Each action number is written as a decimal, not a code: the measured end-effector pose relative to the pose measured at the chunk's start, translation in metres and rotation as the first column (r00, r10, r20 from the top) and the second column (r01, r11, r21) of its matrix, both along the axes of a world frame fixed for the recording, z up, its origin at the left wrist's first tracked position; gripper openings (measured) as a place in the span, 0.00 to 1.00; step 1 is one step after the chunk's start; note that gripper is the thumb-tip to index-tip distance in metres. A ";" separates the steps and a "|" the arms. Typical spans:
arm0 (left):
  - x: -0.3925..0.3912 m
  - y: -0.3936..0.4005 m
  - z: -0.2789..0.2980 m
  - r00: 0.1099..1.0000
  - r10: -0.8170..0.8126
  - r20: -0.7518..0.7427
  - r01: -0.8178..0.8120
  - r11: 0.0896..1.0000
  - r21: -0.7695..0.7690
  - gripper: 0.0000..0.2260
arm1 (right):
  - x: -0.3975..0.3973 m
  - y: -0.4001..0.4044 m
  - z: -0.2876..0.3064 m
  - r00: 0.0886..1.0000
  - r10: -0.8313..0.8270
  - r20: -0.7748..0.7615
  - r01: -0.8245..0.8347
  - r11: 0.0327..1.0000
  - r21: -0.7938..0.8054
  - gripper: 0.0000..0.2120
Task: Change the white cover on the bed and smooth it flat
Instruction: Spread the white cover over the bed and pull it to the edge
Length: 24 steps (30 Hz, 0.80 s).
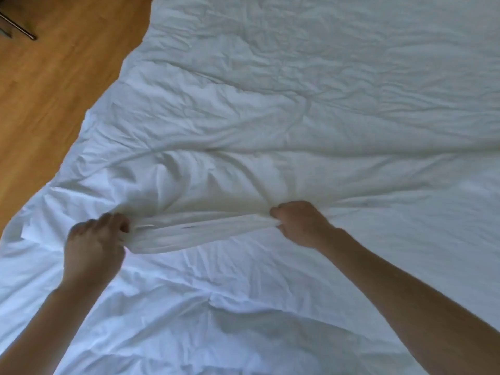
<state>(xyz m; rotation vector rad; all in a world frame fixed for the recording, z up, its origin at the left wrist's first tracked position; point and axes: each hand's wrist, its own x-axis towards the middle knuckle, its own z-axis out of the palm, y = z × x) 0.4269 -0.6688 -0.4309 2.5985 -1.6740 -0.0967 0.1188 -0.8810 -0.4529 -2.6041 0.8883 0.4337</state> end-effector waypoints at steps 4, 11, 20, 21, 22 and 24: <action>-0.046 0.032 -0.004 0.983 -0.162 0.091 0.146 0.976 0.159 0.27 | -0.022 0.086 0.012 0.983 -0.149 0.109 0.128 0.975 0.182 0.09; -0.202 0.033 -0.016 0.891 -0.451 -0.057 0.451 0.892 -0.021 0.22 | -0.081 0.168 0.014 0.964 -0.156 0.214 0.100 0.963 0.250 0.12; -0.218 0.109 0.043 0.913 -0.407 -0.035 0.406 0.913 -0.039 0.12 | -0.189 0.140 0.000 0.963 -0.145 0.226 0.190 0.962 -0.194 0.22; -0.219 0.110 0.047 0.916 -0.401 -0.018 0.401 0.916 -0.030 0.12 | -0.201 0.129 -0.001 0.961 -0.174 0.213 0.224 0.944 -0.243 0.21; -0.220 0.108 0.050 0.917 -0.399 -0.001 0.399 0.917 -0.023 0.11 | -0.212 0.118 -0.002 0.959 -0.198 0.203 0.251 0.925 -0.284 0.20; -0.220 0.104 0.050 0.925 -0.380 0.022 0.380 0.925 -0.004 0.11 | -0.235 0.096 -0.007 0.954 -0.237 0.186 0.289 0.893 -0.345 0.19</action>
